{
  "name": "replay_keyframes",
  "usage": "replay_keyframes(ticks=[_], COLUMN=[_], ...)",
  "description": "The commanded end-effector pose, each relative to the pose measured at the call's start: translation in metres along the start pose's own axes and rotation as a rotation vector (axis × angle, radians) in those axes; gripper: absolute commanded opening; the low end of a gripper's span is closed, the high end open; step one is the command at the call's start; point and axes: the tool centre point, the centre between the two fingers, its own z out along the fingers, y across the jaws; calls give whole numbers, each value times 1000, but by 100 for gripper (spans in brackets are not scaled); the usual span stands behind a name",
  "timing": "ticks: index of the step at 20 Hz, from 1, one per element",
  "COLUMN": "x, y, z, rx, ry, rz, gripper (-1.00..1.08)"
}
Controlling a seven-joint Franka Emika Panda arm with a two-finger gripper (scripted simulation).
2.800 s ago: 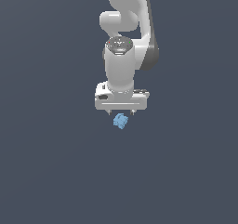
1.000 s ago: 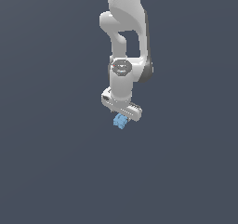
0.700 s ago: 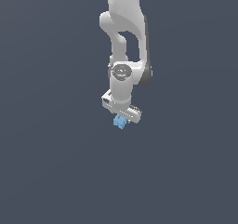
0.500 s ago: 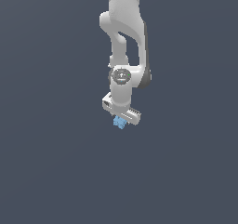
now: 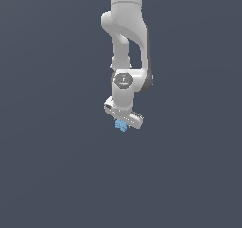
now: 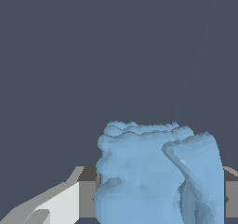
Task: Pick up the object and move it to a goal position.
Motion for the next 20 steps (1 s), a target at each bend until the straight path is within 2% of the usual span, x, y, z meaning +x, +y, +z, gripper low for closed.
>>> replay_keyframes(ticks=[1,11,20], x=[0,5,39], y=[1,6,42], z=[1,-8,-57], rx=[-1,0,0], ry=[0,0,0], rz=[1,0,1], gripper=[-100,-100,-100])
